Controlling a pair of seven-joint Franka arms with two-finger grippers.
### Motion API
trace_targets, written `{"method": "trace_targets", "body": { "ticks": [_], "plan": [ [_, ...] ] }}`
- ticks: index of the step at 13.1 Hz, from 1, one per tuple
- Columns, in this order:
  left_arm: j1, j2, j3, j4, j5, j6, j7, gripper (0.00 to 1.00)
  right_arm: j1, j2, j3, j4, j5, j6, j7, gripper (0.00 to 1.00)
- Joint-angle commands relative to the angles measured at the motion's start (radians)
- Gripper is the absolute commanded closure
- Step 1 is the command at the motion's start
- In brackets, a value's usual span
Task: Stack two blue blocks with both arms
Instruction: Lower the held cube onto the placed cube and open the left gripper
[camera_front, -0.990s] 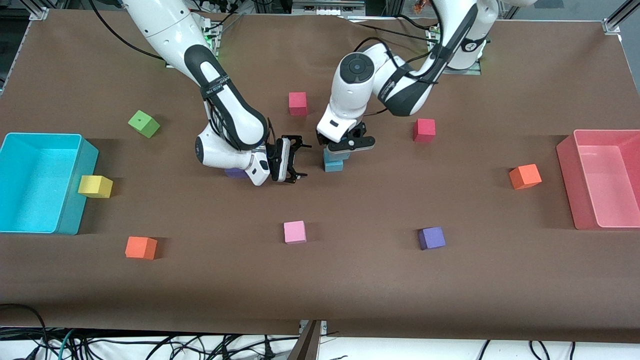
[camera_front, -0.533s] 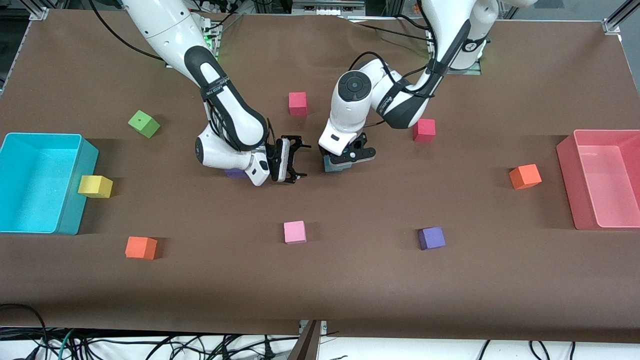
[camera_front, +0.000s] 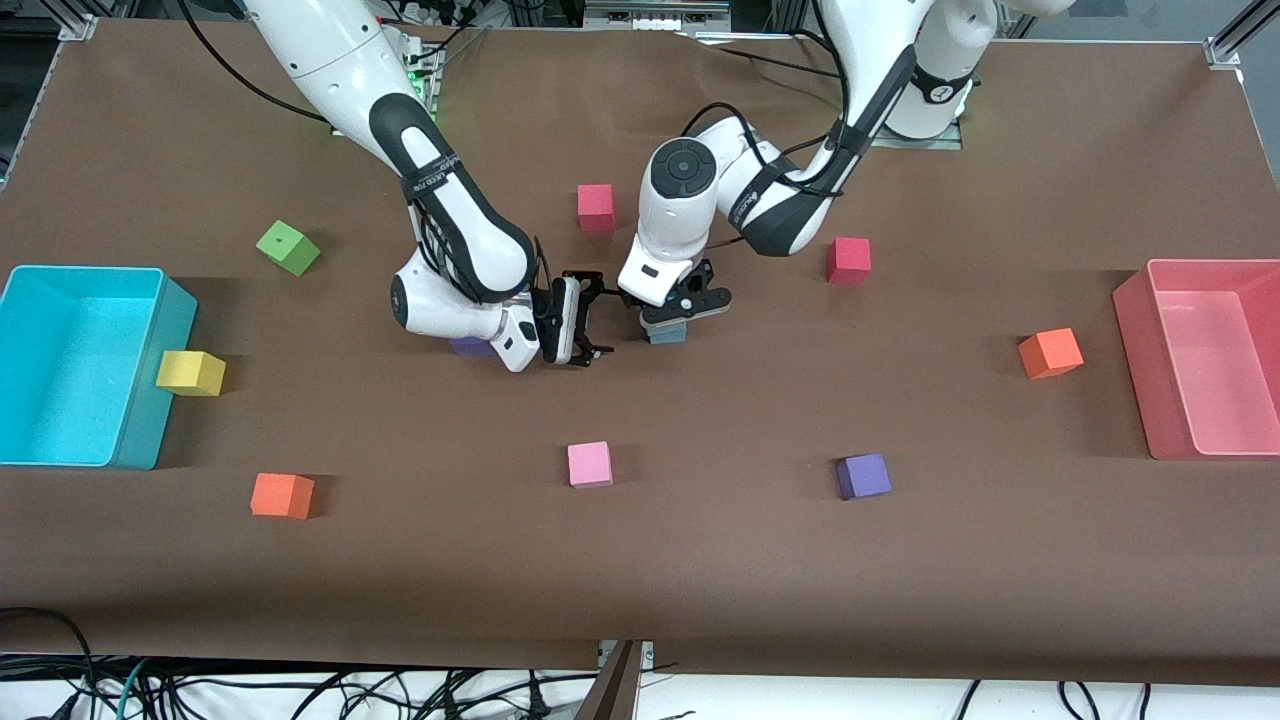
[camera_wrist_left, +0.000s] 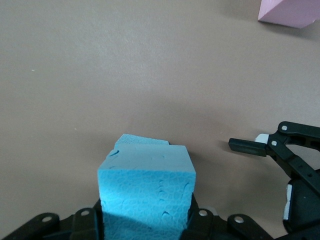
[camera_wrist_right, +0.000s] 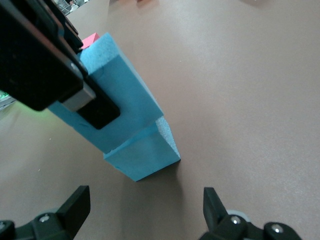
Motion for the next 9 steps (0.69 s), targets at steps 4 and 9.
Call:
{"method": "trace_targets", "body": {
  "ticks": [4, 9],
  "plan": [
    [-0.011, 0.022, 0.025, 0.022, 0.03, -0.014, -0.012, 1.0, -0.019, 0.001, 0.015, -0.003, 0.019, -0.009, -0.031, 0.0],
    [-0.02, 0.025, 0.025, 0.019, 0.029, -0.014, -0.02, 0.9, -0.019, 0.001, 0.015, -0.003, 0.019, -0.009, -0.031, 0.0]
  ]
}}
